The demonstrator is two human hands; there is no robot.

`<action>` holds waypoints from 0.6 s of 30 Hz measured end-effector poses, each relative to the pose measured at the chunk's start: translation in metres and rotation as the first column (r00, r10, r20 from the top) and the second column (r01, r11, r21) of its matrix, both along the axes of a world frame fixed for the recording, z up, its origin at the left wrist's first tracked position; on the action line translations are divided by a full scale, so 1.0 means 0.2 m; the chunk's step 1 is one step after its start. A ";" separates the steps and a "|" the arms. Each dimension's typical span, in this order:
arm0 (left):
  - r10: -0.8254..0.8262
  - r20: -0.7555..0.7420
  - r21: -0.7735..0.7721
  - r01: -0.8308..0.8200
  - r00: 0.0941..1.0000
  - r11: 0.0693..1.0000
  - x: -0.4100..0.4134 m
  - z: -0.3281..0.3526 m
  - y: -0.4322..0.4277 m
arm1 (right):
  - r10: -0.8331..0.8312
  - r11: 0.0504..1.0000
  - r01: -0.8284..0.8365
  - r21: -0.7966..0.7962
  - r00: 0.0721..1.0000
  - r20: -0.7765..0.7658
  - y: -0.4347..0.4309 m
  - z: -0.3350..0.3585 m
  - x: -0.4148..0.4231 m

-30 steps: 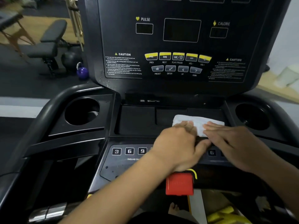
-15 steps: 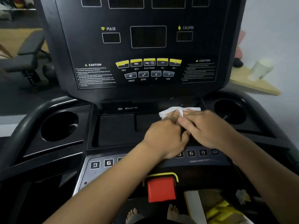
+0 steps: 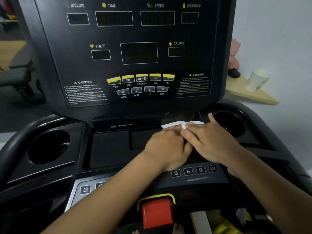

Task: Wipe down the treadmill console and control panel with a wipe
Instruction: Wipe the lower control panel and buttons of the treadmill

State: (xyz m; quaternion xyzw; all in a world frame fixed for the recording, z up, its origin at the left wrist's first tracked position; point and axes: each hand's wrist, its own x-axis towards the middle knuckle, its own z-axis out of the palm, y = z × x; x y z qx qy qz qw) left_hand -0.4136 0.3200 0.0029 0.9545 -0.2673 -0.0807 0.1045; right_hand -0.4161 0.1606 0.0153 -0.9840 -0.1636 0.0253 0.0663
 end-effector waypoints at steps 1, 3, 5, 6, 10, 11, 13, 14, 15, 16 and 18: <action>-0.013 -0.008 0.008 0.013 1.000 1.000 -0.01 0.00 0.02 | 0.016 1.000 -0.016 -0.001 1.000 -0.006 -0.01 0.00 -0.02; -0.061 -0.021 0.010 0.061 0.998 0.998 -0.09 0.01 0.08 | 0.068 0.997 -0.068 0.019 0.998 -0.014 -0.02 0.00 -0.12; -0.097 -0.017 -0.017 0.096 0.995 0.995 -0.17 0.02 0.13 | 0.097 0.995 -0.096 0.037 0.995 -0.035 -0.04 0.02 -0.23; -0.093 -0.014 -0.039 0.093 0.996 0.995 -0.19 0.03 0.14 | 0.097 0.994 -0.095 0.047 0.994 -0.043 -0.05 0.03 -0.25; -0.061 -0.022 -0.060 0.059 0.998 0.996 -0.08 -0.01 0.06 | 0.031 0.999 -0.031 0.010 0.999 -0.020 -0.05 0.01 -0.11; -0.050 -0.021 -0.062 0.048 0.999 0.997 -0.04 -0.03 0.03 | 0.011 1.000 -0.011 -0.001 1.000 -0.003 -0.03 0.01 -0.06; -0.011 -0.008 -0.066 0.010 1.000 0.998 0.00 -0.03 -0.02 | -0.012 1.000 0.012 -0.016 1.000 -0.001 -0.02 0.01 0.00; -0.001 0.002 -0.063 0.001 1.000 0.998 0.00 -0.02 -0.02 | -0.006 1.000 0.006 -0.020 1.000 -0.008 -0.01 0.01 0.00; -0.005 0.005 -0.059 0.005 1.000 0.998 -0.02 -0.01 -0.01 | 0.012 1.000 -0.012 -0.021 1.000 -0.011 -0.02 0.01 -0.02; -0.020 0.006 -0.063 0.020 1.000 0.998 -0.04 -0.01 0.03 | 0.039 0.999 -0.039 -0.014 0.999 -0.010 -0.02 0.02 -0.07; -0.058 -0.005 -0.084 0.057 0.998 0.995 -0.11 -0.02 0.09 | 0.077 0.997 -0.076 0.019 0.996 -0.041 -0.05 0.02 -0.17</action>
